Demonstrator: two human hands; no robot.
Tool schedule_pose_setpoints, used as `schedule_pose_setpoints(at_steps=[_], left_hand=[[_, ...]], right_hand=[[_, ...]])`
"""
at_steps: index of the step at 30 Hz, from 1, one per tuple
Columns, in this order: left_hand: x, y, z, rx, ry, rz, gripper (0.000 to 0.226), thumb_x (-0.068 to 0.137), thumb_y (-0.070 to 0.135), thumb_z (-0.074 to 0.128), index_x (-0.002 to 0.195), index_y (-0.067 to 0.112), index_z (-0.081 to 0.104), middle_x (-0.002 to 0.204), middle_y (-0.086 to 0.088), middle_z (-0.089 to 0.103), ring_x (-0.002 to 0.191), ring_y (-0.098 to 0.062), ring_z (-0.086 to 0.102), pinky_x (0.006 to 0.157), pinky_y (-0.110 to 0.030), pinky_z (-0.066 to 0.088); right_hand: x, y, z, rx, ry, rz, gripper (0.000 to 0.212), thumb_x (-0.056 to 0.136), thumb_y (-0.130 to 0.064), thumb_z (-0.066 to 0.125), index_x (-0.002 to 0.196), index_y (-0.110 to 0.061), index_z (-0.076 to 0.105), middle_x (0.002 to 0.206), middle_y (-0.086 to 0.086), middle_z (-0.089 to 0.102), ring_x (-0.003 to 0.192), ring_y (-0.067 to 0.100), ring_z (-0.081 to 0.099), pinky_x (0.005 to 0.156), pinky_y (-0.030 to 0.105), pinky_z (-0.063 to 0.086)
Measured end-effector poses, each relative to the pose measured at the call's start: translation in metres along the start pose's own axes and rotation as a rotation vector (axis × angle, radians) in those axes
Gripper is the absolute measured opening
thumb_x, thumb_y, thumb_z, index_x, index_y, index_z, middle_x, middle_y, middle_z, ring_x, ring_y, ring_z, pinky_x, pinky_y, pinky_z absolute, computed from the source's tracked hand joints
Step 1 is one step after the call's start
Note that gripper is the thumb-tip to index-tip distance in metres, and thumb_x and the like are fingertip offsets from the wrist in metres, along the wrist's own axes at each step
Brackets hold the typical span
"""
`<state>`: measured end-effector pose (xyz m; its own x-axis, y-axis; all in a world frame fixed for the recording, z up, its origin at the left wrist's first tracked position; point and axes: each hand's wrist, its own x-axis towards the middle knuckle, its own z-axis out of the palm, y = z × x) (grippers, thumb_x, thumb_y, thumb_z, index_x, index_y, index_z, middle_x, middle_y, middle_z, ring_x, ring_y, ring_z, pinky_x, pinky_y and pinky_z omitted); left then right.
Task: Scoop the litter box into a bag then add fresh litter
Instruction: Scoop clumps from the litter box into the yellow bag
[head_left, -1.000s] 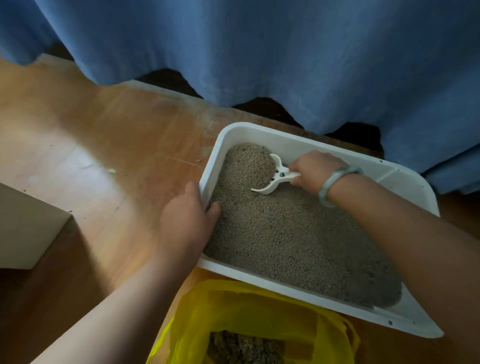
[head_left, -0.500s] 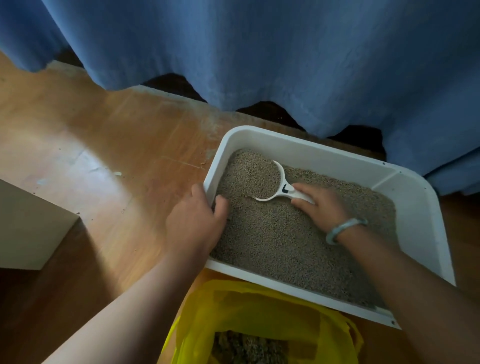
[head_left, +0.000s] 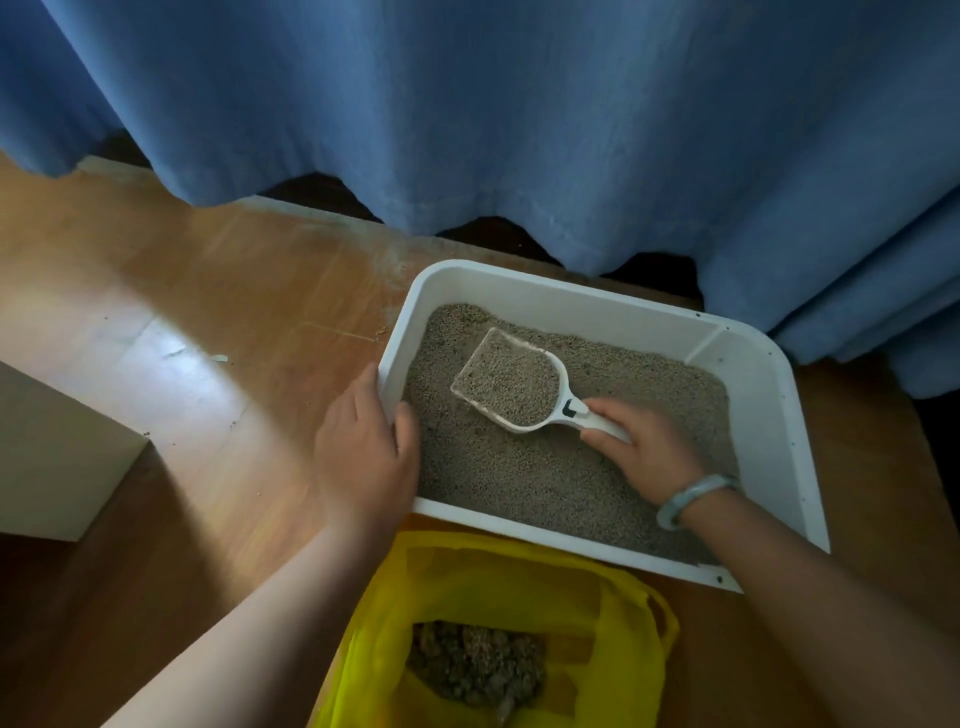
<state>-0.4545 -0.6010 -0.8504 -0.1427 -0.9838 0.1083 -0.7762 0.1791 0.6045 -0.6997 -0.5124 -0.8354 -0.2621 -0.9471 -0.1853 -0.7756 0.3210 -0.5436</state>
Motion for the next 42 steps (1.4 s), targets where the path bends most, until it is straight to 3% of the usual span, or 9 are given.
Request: schedule_pose_setpoints(at_steps=[8, 14, 19, 23, 32, 42], left_hand=[[-0.027, -0.006, -0.016, 0.109, -0.211, 0.095, 0.091, 0.088, 0.056, 0.048, 0.150, 0.009, 0.002, 0.158, -0.011, 0.013, 0.145, -0.023, 0.014, 0.118, -0.037, 0.014], [-0.036, -0.011, -0.028, 0.135, -0.293, 0.137, 0.110, 0.077, 0.066, 0.055, 0.150, 0.010, -0.006, 0.159, -0.010, 0.002, 0.146, -0.023, 0.005, 0.119, -0.036, 0.010], [-0.041, -0.007, -0.032, 0.153, -0.294, 0.124, 0.112, 0.076, 0.066, 0.057, 0.150, 0.008, -0.004, 0.159, -0.010, 0.003, 0.146, -0.024, 0.004, 0.119, -0.037, 0.008], [-0.044, -0.002, -0.032, 0.187, -0.276, 0.100, 0.109, 0.078, 0.065, 0.056, 0.150, 0.007, -0.003, 0.159, -0.011, 0.002, 0.146, -0.024, 0.004, 0.119, -0.037, 0.009], [-0.048, 0.002, -0.032, 0.259, -0.256, 0.066, 0.107, 0.080, 0.068, 0.049, 0.149, 0.005, -0.001, 0.159, -0.011, 0.003, 0.146, -0.024, 0.004, 0.119, -0.037, 0.008], [-0.045, -0.002, -0.033, 0.240, -0.270, 0.082, 0.106, 0.080, 0.064, 0.054, 0.149, 0.005, 0.001, 0.159, -0.012, 0.007, 0.146, -0.025, 0.008, 0.119, -0.038, 0.010]], right_hand=[[-0.026, -0.002, -0.007, -0.032, 0.030, 0.036, 0.035, 0.089, -0.032, 0.058, 0.124, -0.027, 0.057, 0.104, -0.003, 0.067, 0.089, 0.017, 0.061, 0.080, 0.043, 0.050], [-0.044, -0.006, -0.014, -0.025, 0.016, 0.063, 0.036, 0.089, -0.030, 0.059, 0.125, -0.025, 0.057, 0.104, 0.000, 0.067, 0.090, 0.018, 0.060, 0.082, 0.040, 0.049], [-0.058, -0.003, -0.019, -0.041, 0.003, 0.099, 0.035, 0.090, -0.030, 0.059, 0.125, -0.026, 0.057, 0.102, -0.001, 0.067, 0.087, 0.014, 0.059, 0.077, 0.033, 0.048], [-0.067, -0.004, -0.022, -0.052, 0.014, 0.091, 0.032, 0.090, -0.030, 0.058, 0.122, -0.026, 0.059, 0.102, -0.003, 0.067, 0.090, 0.016, 0.060, 0.079, 0.037, 0.049], [-0.076, -0.006, -0.022, -0.073, 0.018, 0.077, 0.031, 0.089, -0.030, 0.059, 0.120, -0.028, 0.060, 0.103, -0.005, 0.067, 0.090, 0.013, 0.059, 0.077, 0.032, 0.047], [-0.082, -0.004, -0.024, -0.103, 0.020, 0.089, 0.033, 0.087, -0.034, 0.060, 0.120, -0.031, 0.060, 0.104, -0.006, 0.066, 0.091, 0.014, 0.059, 0.079, 0.037, 0.050]])
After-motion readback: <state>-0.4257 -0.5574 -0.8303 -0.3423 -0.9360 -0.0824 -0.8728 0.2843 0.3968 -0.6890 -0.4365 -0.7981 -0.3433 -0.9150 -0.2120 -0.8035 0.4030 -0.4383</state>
